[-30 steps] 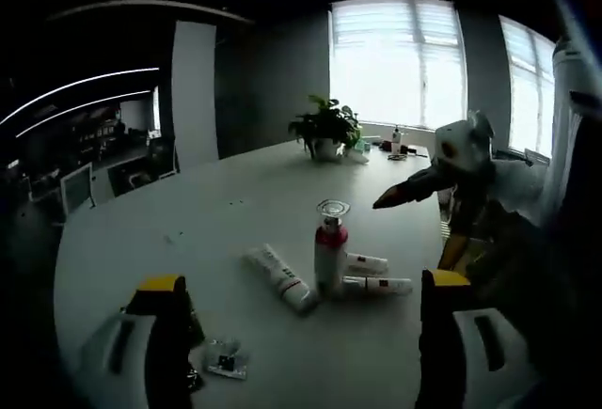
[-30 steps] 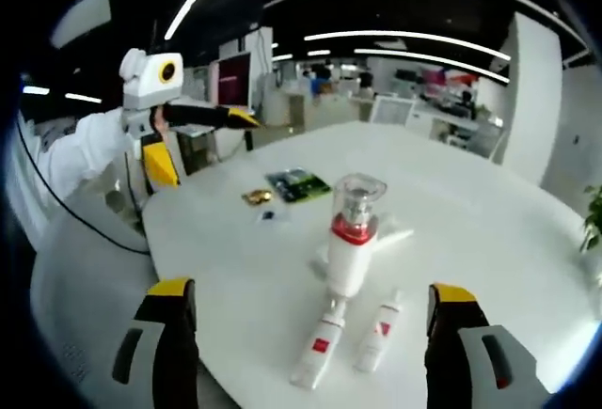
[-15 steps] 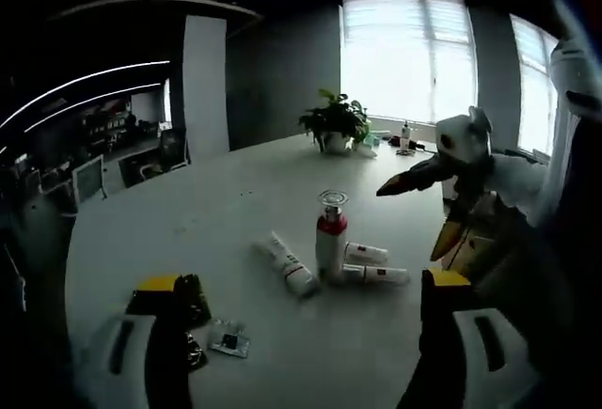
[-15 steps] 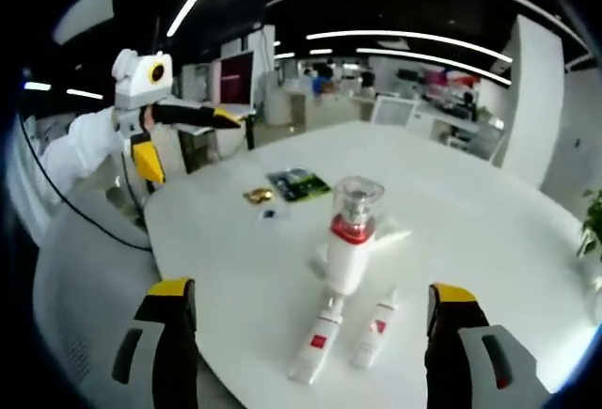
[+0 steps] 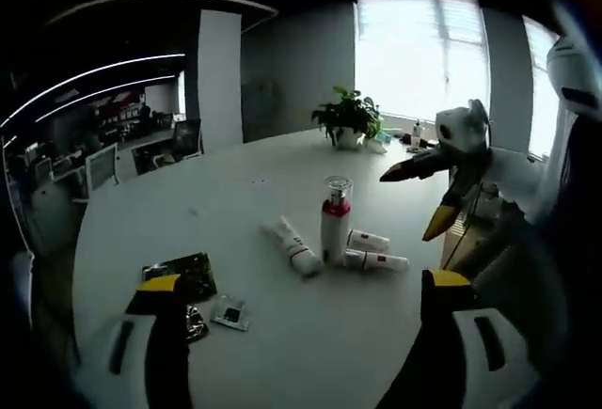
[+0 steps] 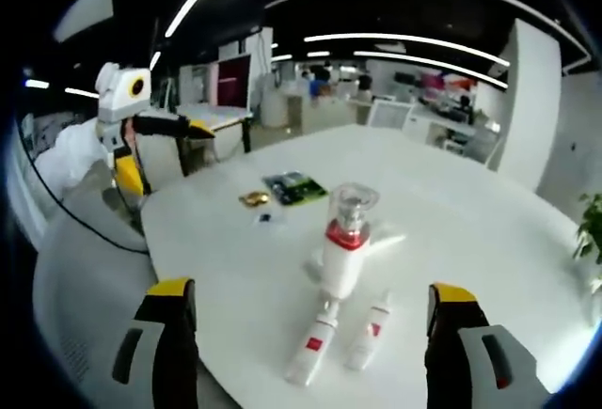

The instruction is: Arrange the skincare products in the storage area until every visible bottle or jar stands upright without overlapping.

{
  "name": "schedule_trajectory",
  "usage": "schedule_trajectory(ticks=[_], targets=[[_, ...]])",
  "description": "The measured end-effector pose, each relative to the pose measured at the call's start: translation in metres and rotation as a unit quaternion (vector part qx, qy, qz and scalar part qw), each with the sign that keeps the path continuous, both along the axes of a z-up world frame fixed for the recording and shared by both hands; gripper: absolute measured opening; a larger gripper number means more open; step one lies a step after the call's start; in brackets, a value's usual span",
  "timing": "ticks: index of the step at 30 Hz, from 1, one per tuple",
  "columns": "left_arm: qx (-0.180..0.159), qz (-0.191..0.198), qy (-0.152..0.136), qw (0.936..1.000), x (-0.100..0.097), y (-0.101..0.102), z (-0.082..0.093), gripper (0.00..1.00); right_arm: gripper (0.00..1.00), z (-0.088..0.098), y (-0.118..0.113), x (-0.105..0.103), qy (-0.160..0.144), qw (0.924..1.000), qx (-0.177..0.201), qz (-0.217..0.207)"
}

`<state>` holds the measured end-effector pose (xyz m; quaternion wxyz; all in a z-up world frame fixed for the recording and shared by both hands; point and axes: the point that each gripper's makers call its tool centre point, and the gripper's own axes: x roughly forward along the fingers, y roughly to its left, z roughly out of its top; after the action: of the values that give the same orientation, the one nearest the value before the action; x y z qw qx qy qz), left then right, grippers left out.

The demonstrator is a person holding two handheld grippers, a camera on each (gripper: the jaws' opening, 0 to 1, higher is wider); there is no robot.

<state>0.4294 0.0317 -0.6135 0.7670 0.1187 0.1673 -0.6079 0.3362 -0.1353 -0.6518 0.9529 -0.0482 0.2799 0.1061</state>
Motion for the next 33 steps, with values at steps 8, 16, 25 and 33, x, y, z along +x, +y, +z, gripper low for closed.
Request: schedule_trajectory(ticks=[8, 16, 25, 33], targets=[[-0.002, 0.010, 0.011, 0.9999, -0.001, 0.006, -0.005, 0.99, 0.99, 0.000, 0.002, 0.000, 0.000, 1.0000, 0.003, -0.001], [-0.010, 0.019, 0.014, 0.9997, 0.000, 0.007, -0.003, 0.99, 0.99, 0.001, 0.002, 0.000, 0.000, 1.0000, 0.001, 0.001], [-0.014, 0.030, 0.018, 0.9993, -0.002, 0.015, 0.002, 0.99, 0.99, 0.010, 0.007, 0.006, -0.006, 0.9999, 0.004, 0.014], [-0.019, 0.037, 0.024, 0.9988, 0.003, 0.020, 0.003, 0.99, 0.99, 0.012, 0.012, 0.004, 0.001, 0.9999, 0.007, 0.013]])
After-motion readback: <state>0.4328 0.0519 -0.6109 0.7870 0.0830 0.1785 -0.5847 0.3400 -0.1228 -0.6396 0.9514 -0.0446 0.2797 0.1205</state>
